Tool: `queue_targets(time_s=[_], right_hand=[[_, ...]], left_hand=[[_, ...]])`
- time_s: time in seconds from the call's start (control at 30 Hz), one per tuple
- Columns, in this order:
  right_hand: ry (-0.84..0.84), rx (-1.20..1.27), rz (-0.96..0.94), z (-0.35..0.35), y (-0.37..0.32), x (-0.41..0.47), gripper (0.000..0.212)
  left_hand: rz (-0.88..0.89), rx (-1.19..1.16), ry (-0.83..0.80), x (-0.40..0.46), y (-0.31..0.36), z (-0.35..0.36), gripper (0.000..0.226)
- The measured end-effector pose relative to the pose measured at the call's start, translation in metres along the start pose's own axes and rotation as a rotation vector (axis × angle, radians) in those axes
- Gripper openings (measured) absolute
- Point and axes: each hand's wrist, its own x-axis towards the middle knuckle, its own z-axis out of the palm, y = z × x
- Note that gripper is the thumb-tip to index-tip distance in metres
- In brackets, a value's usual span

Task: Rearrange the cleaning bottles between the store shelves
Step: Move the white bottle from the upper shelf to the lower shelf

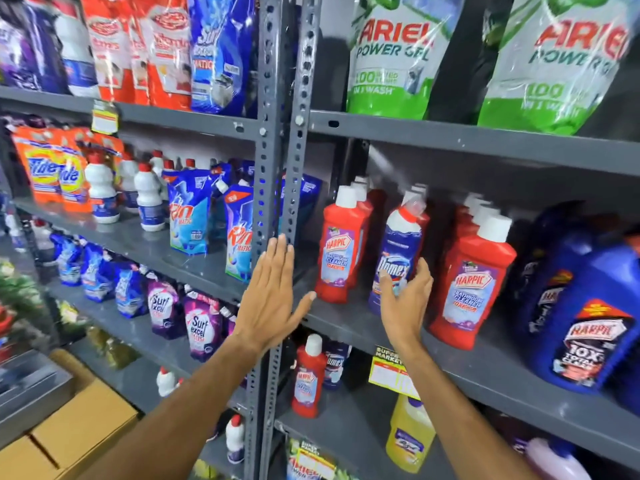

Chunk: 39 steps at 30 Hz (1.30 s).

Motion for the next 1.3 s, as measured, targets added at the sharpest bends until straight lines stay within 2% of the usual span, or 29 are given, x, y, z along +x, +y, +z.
queue_targets(time_s=[0.5,0.8,1.1,1.3], right_hand=[[-0.04,0.057,0.093,0.01,0.018,0.022,0.066],[-0.044,0.121,0.117,-0.002,0.006,0.005,0.062],[-0.079,0.165,0.083,-0.019,-0.022,-0.051,0.063],[-0.153,0.196,0.054,-0.023,-0.034,-0.099,0.056]], left_hand=[[-0.005,-0.01,0.02,0.029,-0.014,0.044,0.097],[-0.009,-0.075,-0.005,0.024,-0.008,0.028,0.095],[0.051,-0.141,-0.159,-0.061,0.019,0.033,0.092],[0.043,-0.214,-0.277,-0.126,0.03,0.048,0.092]])
